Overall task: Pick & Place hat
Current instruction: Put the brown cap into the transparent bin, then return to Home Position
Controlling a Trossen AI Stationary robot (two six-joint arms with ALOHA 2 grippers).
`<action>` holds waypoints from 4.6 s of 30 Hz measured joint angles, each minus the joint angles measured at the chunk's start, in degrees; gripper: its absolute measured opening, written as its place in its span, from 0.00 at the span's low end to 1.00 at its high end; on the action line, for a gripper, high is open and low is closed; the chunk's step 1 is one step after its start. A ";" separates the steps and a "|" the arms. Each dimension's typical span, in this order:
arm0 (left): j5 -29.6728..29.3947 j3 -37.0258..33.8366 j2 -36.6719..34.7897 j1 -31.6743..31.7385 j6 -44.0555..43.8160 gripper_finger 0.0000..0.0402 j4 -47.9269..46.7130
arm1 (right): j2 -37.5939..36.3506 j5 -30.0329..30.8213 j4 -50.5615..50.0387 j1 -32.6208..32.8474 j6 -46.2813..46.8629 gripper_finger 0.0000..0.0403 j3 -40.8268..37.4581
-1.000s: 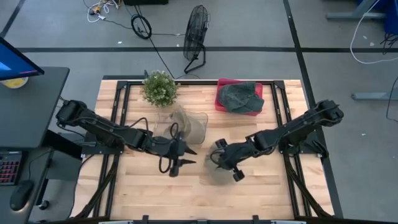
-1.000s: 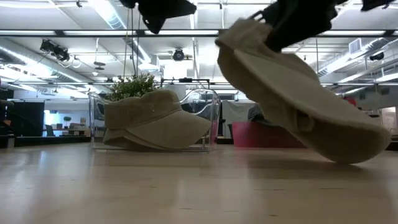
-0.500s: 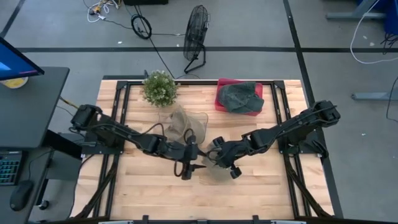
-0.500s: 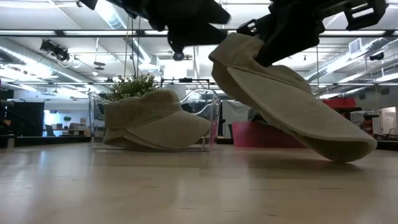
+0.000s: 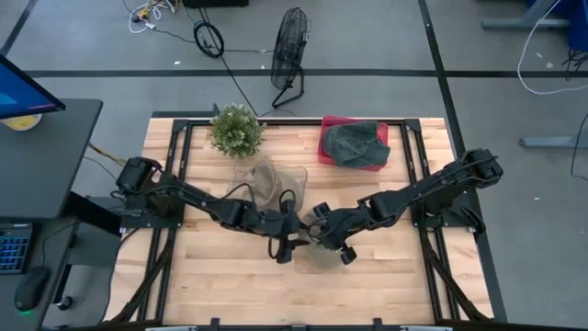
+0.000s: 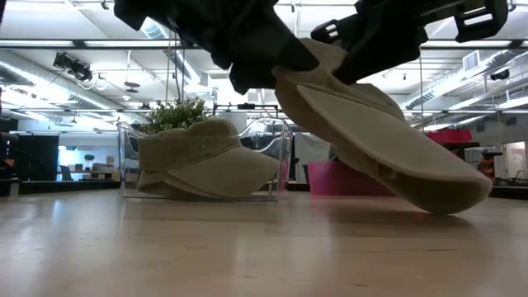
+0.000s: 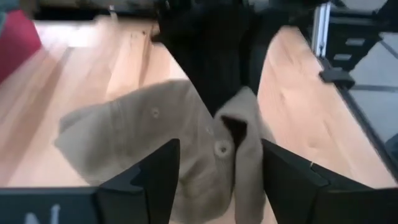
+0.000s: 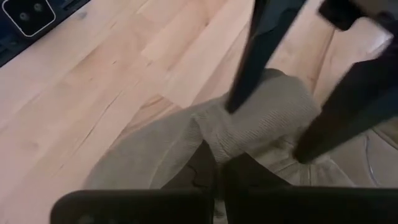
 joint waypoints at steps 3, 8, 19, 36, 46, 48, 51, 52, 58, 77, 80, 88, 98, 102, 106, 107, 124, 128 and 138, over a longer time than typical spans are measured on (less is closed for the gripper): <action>0.04 0.00 0.63 -0.68 -0.02 0.52 -0.56 | 0.00 0.00 0.00 -0.04 0.09 0.03 0.00; 0.31 -0.02 0.67 -0.95 -0.24 0.47 -1.32 | 0.00 0.02 0.31 -0.04 0.07 0.03 0.00; 0.37 -0.02 0.67 -0.36 -2.47 0.21 -4.99 | 0.00 0.41 0.24 -0.08 -0.50 0.07 0.00; -3.93 -0.13 -4.37 -0.73 -2.59 0.04 -5.24 | -4.88 8.90 -4.10 1.60 5.25 0.23 -0.02; -17.23 -0.01 -18.03 -1.00 -0.09 0.04 -21.83 | -21.23 9.44 -16.65 7.23 23.27 0.35 0.00; -23.52 -0.02 -20.36 -1.59 -1.80 0.04 -27.54 | -23.06 9.36 -19.11 7.88 26.65 0.35 0.00; -31.71 -0.04 -23.67 -2.25 -7.90 0.04 -35.21 | -23.85 9.50 -21.95 8.67 30.00 0.35 -0.02; -33.82 -0.02 -24.43 -2.48 -11.03 0.04 -36.85 | -23.69 9.53 -22.81 8.86 30.20 0.35 -0.02; -36.11 -0.04 -24.02 -3.65 -23.44 0.04 -43.81 | -20.32 9.48 -23.37 9.10 29.88 0.32 -0.07; -24.60 -0.04 -8.64 -4.31 -47.87 0.19 -51.45 | -12.44 9.48 -24.65 9.07 29.73 0.31 -0.07; -23.10 -0.01 -9.37 -4.31 -47.94 0.27 -52.02 | -12.65 9.48 -24.70 9.07 29.73 0.31 -0.07; -15.19 8.86 -15.88 -7.27 -44.70 0.40 -62.77 | -12.66 9.07 -24.07 9.01 29.77 0.31 -0.07; -28.97 23.01 -21.33 -12.32 -40.81 0.32 -85.66 | -17.40 9.47 -27.38 8.79 23.24 0.31 5.71; -38.18 23.21 -25.54 -13.01 -45.40 0.29 -91.81 | -24.32 9.50 -27.84 7.88 17.19 0.31 6.32; -41.88 23.12 -31.52 -12.91 -49.25 0.27 -99.62 | -32.39 9.55 -28.57 5.51 12.45 0.31 6.27; -42.98 22.59 -33.13 -12.91 -49.39 0.26 -100.11 | -34.35 9.55 -28.08 4.71 11.50 0.31 5.82; -44.14 -16.92 -64.02 -12.91 -30.48 0.22 -64.65 | -65.62 9.02 -7.89 -11.07 8.55 0.31 -23.94; -45.99 -20.00 -71.10 -12.91 -25.80 0.22 -61.09 | -72.04 8.30 -4.44 -12.25 9.13 0.31 -28.88; -45.59 -37.19 -81.41 -12.35 -3.57 0.22 -29.98 | -83.76 4.54 5.99 -12.61 7.61 0.31 -39.92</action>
